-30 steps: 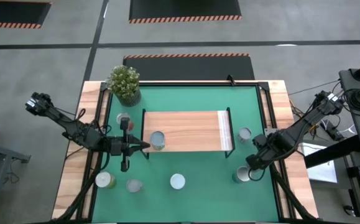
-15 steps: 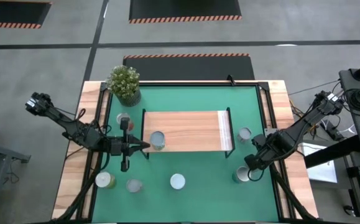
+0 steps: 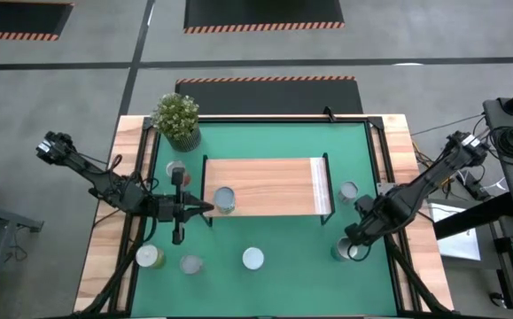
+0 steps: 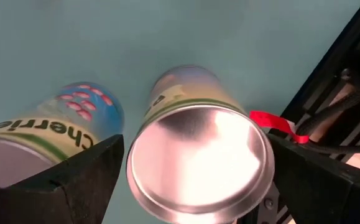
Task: Pick and place cans onto a shelf
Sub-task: Put the canned of peaches on the shelf
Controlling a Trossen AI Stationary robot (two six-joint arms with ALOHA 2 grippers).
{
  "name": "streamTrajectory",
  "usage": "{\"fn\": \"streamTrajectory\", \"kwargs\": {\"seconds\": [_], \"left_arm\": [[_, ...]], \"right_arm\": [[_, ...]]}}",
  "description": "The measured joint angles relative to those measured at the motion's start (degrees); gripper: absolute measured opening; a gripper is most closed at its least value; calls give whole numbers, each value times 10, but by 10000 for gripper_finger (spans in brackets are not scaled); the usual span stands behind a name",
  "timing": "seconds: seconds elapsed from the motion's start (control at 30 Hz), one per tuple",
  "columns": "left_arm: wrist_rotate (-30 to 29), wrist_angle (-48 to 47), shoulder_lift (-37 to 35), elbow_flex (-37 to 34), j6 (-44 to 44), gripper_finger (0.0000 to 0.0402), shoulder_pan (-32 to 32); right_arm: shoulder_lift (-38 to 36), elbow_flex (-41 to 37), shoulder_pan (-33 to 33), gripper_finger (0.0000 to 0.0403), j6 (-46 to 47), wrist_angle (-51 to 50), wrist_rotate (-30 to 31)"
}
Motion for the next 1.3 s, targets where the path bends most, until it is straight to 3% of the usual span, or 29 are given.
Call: {"fn": "streamTrajectory", "kwargs": {"seconds": [0.4,0.67,0.83,1.03,1.3], "left_arm": [[0,1,0,0,0,0,0],[0,2,0,0,0,0,0],[0,2,0,0,0,0,0],[0,2,0,0,-6,0,0],[0,1,0,0,-19,0,0]], "right_arm": [[16,0,0,302,-10,5,0],[5,0,0,327,-32,0,4],[-11,1,0,322,-34,-14,8],[-34,36,0,313,-42,-83,58],[-49,123,0,313,-70,-162,170]]}}
